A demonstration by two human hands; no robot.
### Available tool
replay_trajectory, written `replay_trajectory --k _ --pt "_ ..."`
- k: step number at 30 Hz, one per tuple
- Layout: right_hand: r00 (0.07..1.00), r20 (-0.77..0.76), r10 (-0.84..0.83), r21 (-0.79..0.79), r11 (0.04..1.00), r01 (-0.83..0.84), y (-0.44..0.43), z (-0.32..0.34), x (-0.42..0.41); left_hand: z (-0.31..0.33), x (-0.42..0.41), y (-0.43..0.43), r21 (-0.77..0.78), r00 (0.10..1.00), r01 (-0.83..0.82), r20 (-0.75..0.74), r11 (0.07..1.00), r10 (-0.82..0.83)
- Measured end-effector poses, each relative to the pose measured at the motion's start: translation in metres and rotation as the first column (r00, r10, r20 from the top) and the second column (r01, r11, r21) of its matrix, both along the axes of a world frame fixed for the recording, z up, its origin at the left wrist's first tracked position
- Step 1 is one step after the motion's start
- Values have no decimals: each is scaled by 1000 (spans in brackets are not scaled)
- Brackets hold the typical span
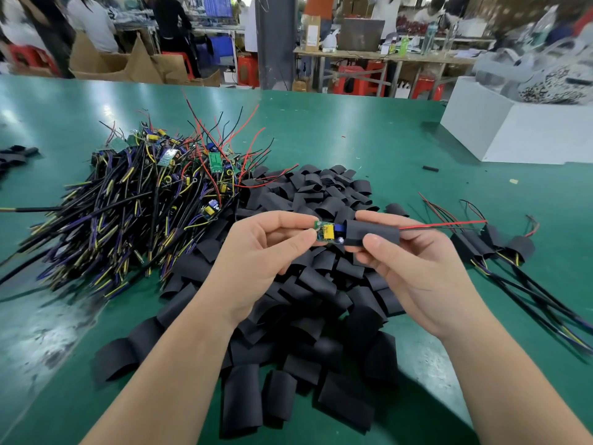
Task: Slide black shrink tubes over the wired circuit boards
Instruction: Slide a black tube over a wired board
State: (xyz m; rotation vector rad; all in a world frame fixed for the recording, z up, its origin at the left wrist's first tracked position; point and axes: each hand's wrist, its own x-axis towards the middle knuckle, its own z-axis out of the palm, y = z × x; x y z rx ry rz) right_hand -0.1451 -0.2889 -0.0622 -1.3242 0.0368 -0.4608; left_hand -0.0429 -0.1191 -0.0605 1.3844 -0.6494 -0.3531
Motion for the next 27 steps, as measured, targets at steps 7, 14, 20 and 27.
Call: replay_trajectory --k 7,14,20,27 --pt "996 -23 -84 -328 942 72 -4 0 -4 3 -2 1 9 999 37 -6 999 -37" --pt "999 12 -50 -199 979 52 9 -2 0 3 -2 1 78 997 -7 79 997 1" --pt "999 -4 -45 27 999 45 15 -6 6 3 -5 -1 26 999 17 31 1000 -18" --pt "999 10 -33 -84 996 33 19 -5 3 3 2 4 65 993 78 -90 995 -72"
